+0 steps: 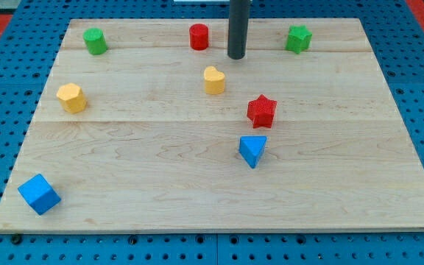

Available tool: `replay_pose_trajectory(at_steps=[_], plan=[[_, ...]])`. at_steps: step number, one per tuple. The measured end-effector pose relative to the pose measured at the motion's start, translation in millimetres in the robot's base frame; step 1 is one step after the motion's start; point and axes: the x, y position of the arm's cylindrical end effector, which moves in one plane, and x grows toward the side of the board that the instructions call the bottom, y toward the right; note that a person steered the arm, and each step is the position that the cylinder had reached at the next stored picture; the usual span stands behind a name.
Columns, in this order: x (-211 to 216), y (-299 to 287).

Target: Push yellow hexagon down a bit

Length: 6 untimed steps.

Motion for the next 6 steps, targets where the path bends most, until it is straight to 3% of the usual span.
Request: replay_pose_trajectory(at_steps=[1,4,6], plan=[[35.3,-51.5],[84.9,-317.9],[101.6,-328.6]])
